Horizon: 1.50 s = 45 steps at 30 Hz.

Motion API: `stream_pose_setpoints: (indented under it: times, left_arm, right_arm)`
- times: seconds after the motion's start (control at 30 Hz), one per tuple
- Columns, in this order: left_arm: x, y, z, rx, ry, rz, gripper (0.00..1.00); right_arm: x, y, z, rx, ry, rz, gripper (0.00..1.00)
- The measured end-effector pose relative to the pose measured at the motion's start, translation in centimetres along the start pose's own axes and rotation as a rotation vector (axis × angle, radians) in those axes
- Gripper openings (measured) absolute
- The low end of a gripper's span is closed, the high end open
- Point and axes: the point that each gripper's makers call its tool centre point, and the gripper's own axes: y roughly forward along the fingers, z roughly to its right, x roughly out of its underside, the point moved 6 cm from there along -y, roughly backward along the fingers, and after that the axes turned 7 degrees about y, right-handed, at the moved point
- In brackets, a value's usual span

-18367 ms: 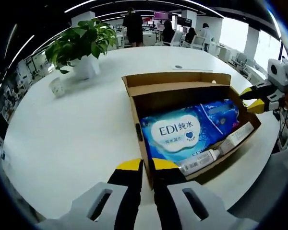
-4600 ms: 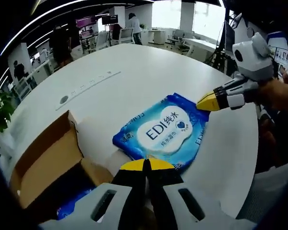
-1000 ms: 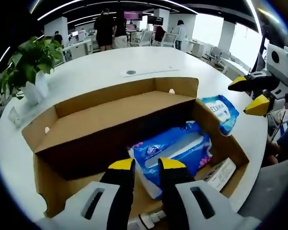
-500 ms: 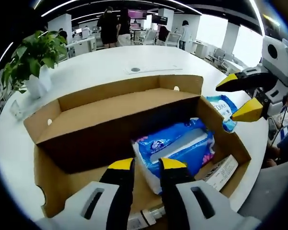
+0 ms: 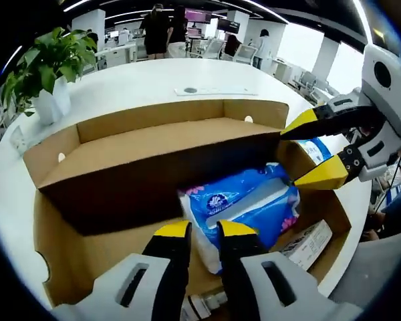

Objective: Operate the shoe box by opening the lid, removing the specified soft item, and placing it in the target area until the item is outside and the box remains undamaged.

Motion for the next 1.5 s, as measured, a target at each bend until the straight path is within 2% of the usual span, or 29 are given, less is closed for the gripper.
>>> stream_pose_setpoints:
  times: [0.23, 0.3, 0.33, 0.6, 0.7, 0.77, 1.1, 1.5]
  left_arm:
    - [0.1, 0.4, -0.3, 0.004, -0.029, -0.007, 0.13]
    - [0.2, 0.5, -0.4, -0.004, -0.037, -0.007, 0.07]
    - [0.2, 0.5, -0.6, -0.018, -0.028, -0.016, 0.06]
    - [0.3, 0.4, -0.7, -0.003, -0.059, -0.014, 0.03]
    - [0.4, 0.3, -0.7, -0.001, -0.062, -0.013, 0.00]
    - [0.3, 0.2, -0.7, 0.002, -0.061, -0.013, 0.00]
    - [0.1, -1.1, -0.7, -0.002, -0.055, 0.008, 0.00]
    - [-1.3, -3.5, -0.9, -0.013, -0.068, 0.066, 0.00]
  right_arm:
    - [0.3, 1.5, -0.2, -0.004, -0.032, -0.059, 0.25]
    - [0.5, 1.9, 0.0, -0.001, -0.037, -0.078, 0.24]
    - [0.6, 2.0, 0.0, 0.002, -0.041, -0.085, 0.24]
    - [1.1, 2.7, 0.0, 0.028, -0.114, -0.140, 0.16]
    - [1.3, 2.9, -0.1, 0.030, -0.134, -0.162, 0.09]
    - [1.4, 2.9, -0.2, 0.026, -0.142, -0.165, 0.00]
    - [0.9, 2.5, -0.6, 0.033, -0.127, -0.141, 0.00]
    - [-1.3, 0.7, -0.7, 0.048, -0.104, -0.063, 0.00]
